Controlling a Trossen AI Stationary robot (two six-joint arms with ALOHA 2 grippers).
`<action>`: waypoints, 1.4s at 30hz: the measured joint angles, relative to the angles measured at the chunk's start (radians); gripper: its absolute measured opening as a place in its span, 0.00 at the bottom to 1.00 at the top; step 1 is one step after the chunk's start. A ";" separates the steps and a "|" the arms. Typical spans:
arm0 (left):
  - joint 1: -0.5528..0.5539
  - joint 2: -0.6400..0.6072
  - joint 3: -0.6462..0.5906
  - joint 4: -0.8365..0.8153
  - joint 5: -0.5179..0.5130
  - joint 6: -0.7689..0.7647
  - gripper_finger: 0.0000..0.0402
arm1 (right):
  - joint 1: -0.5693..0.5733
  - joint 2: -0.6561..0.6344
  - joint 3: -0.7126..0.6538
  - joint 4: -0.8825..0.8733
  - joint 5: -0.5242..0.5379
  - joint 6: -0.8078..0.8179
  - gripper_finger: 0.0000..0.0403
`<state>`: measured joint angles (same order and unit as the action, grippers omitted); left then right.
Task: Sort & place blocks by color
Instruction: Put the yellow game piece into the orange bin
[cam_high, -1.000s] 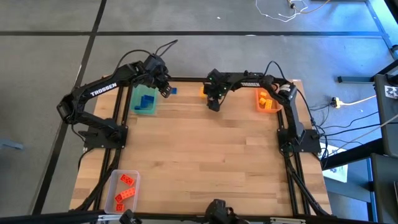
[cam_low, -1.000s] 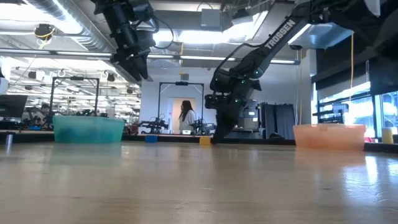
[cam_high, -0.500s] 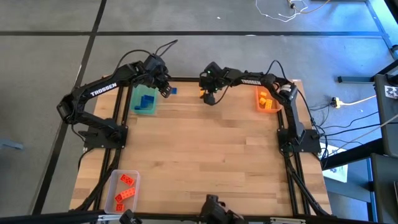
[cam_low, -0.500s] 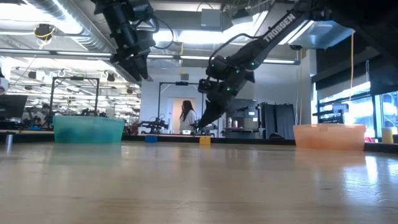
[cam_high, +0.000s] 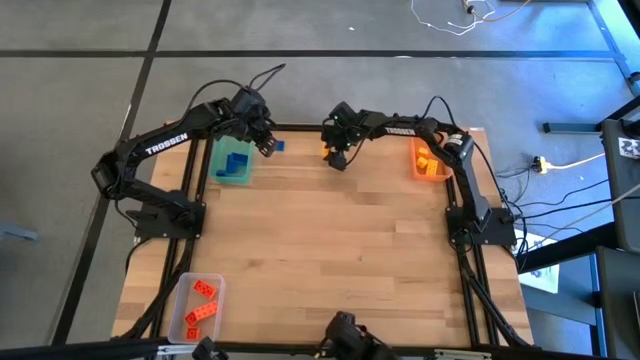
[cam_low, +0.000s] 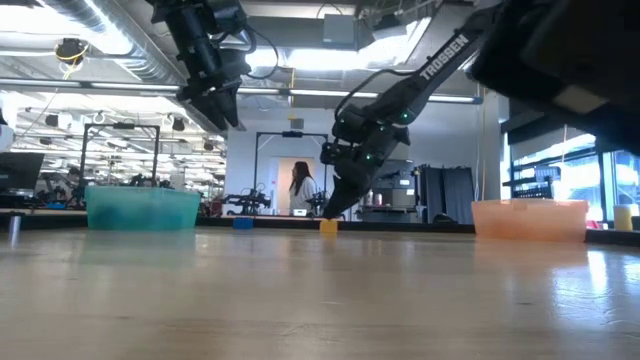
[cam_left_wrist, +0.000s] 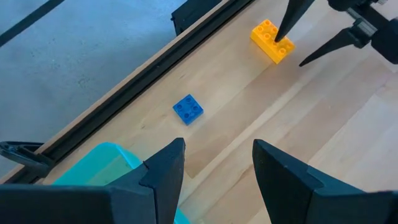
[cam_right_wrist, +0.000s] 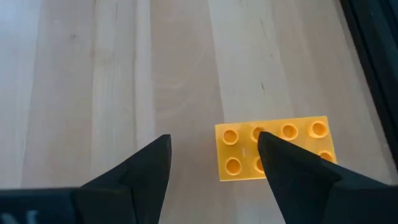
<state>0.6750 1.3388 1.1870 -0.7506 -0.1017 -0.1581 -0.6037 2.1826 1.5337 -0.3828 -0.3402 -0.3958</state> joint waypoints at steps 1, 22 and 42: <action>0.000 0.000 0.000 0.000 0.002 0.000 0.45 | 0.000 0.000 0.001 -0.006 0.000 0.002 0.61; 0.000 0.000 0.000 0.000 0.015 -0.023 0.45 | -0.008 0.007 0.193 -0.511 0.245 0.129 0.61; 0.000 0.000 0.000 0.000 0.015 0.022 0.45 | -0.002 0.000 0.419 -0.587 0.214 0.913 0.61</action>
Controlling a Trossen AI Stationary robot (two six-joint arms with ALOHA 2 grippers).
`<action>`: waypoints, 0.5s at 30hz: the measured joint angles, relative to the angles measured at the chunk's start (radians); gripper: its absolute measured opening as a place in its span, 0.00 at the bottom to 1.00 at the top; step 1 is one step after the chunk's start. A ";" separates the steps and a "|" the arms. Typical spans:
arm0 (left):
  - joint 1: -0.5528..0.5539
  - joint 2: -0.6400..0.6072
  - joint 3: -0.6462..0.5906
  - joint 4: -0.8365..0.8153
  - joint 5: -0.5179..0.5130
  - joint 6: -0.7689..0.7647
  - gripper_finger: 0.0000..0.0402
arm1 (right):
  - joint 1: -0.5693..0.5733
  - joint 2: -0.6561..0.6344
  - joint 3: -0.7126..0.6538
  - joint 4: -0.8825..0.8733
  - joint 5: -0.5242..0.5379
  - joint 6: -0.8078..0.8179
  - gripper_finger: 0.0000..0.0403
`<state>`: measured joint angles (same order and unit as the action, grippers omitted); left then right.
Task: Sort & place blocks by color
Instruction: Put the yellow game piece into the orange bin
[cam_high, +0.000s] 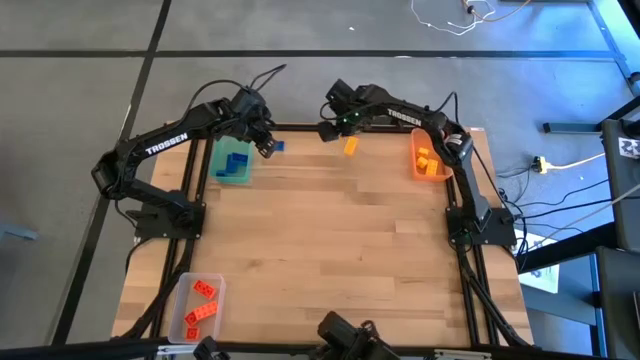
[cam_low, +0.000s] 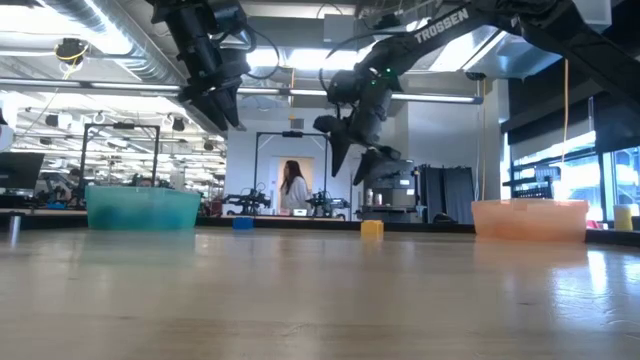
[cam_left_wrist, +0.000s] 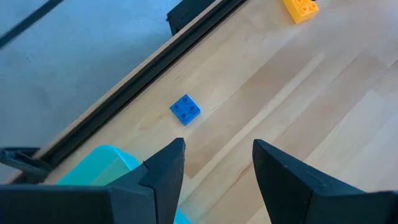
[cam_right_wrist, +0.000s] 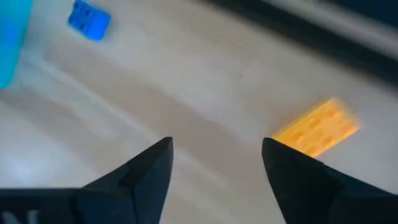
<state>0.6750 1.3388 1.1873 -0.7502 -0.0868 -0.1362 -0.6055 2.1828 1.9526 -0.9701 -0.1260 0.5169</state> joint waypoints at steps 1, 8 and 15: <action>0.000 0.000 0.000 0.000 0.000 0.017 0.45 | 0.001 0.000 0.000 -0.005 -0.036 0.027 0.61; 0.001 0.000 0.000 0.002 0.000 0.069 0.45 | 0.003 -0.001 0.001 0.014 -0.138 0.348 0.61; 0.001 0.000 0.000 0.002 0.000 0.124 0.45 | 0.001 -0.001 0.001 -0.017 0.065 0.449 0.61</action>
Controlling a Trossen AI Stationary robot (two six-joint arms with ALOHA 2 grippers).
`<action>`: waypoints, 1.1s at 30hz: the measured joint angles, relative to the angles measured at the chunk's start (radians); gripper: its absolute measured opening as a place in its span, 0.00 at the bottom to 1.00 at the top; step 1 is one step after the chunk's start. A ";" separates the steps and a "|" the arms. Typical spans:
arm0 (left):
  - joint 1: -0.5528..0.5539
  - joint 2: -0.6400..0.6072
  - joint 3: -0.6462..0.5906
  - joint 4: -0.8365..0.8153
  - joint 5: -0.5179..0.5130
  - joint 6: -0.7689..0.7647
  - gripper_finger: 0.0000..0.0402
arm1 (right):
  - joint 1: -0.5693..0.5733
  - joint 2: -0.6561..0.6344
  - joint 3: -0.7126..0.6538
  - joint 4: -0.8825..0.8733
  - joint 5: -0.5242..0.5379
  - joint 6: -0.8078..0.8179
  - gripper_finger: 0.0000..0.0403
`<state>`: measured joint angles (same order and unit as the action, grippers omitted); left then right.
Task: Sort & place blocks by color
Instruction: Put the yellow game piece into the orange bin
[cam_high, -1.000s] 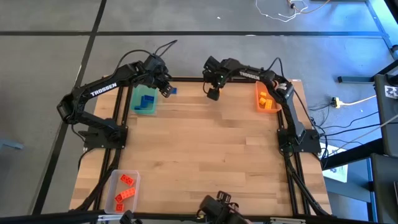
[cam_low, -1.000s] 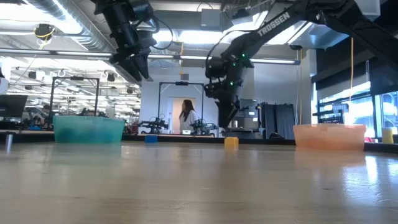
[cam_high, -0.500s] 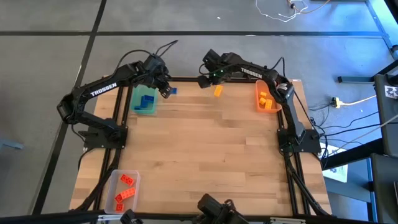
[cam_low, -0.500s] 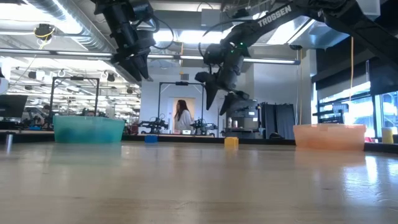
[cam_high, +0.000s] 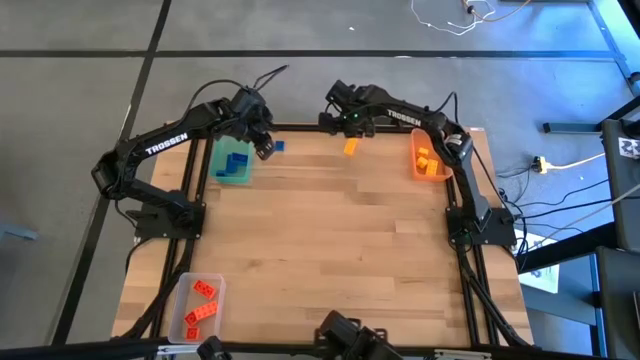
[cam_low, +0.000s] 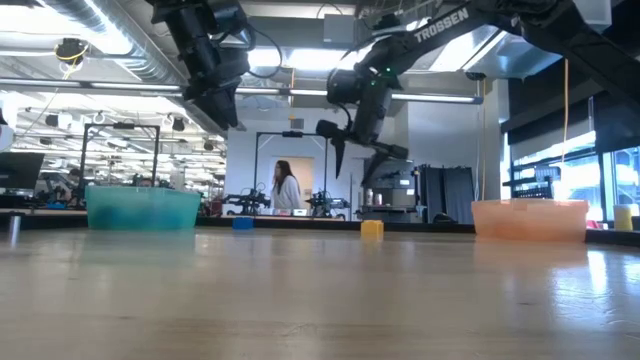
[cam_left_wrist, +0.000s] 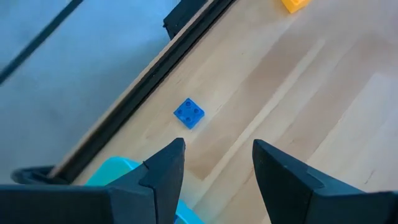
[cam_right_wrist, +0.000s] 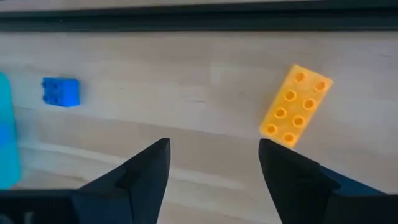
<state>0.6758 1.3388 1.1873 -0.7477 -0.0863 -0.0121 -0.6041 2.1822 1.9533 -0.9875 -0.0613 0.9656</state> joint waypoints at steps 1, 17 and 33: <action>0.000 0.000 0.000 -0.003 0.009 0.027 0.45 | 0.000 0.000 0.000 -0.009 0.005 0.000 0.61; -0.002 0.000 0.000 -0.021 0.237 0.409 0.45 | 0.000 -0.001 0.000 -0.114 0.148 0.088 0.61; -0.003 0.000 0.000 -0.020 0.097 0.409 0.45 | -0.001 -0.002 -0.009 -0.105 0.243 0.214 0.61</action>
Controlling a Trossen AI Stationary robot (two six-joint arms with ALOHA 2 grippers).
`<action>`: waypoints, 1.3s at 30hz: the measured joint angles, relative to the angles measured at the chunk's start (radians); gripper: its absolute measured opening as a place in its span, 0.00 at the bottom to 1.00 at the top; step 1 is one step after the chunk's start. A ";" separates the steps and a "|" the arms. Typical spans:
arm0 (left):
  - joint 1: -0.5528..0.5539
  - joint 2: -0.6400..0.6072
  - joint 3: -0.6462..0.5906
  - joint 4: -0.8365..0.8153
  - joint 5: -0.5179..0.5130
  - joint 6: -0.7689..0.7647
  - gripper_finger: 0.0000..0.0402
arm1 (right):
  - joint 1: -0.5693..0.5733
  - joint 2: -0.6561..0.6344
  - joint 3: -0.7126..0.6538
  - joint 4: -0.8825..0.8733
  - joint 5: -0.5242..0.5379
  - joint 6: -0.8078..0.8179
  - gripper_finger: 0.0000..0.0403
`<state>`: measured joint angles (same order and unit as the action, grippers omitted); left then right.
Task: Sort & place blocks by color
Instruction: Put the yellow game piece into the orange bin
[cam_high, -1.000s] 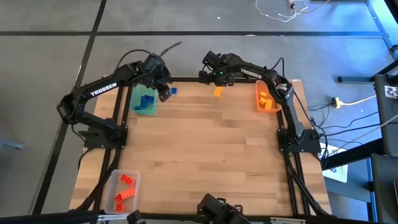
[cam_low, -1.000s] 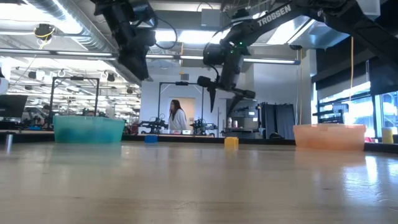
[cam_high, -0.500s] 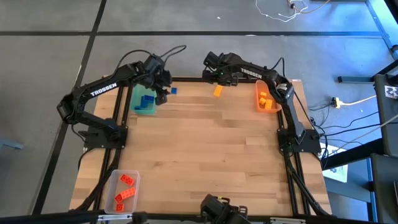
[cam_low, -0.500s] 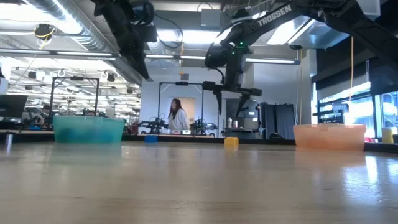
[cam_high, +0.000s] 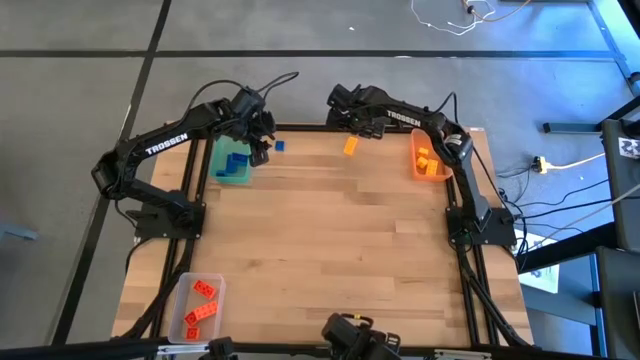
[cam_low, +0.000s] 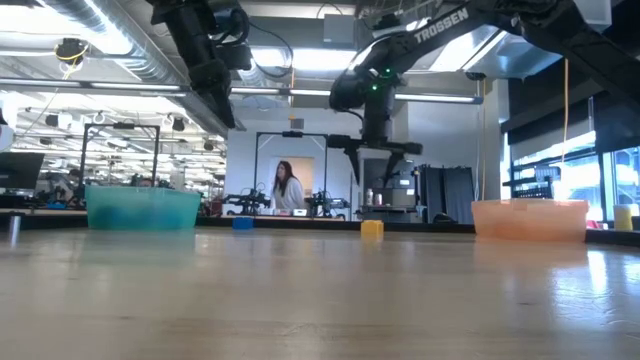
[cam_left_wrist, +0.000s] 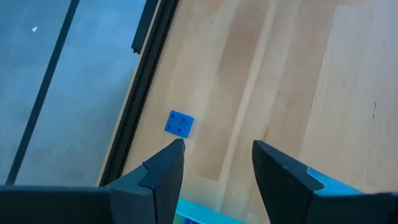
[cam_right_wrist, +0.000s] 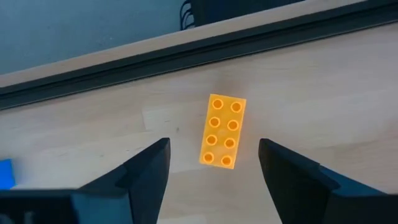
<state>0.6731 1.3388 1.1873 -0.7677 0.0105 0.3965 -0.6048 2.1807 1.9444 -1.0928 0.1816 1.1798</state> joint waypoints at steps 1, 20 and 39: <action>0.000 0.000 0.000 0.000 0.000 0.000 0.45 | 0.000 0.000 -0.003 0.000 0.006 0.006 0.61; 0.000 0.000 0.000 0.001 0.000 0.000 0.45 | -0.002 0.086 -0.006 0.001 -0.025 0.077 0.61; 0.000 0.000 0.000 0.003 0.001 -0.001 0.45 | -0.056 0.150 -0.006 0.035 -0.158 0.103 0.61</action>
<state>0.6731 1.3388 1.1873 -0.7643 0.0116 0.3958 -0.6605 2.3306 1.9385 -1.0583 0.0238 1.2827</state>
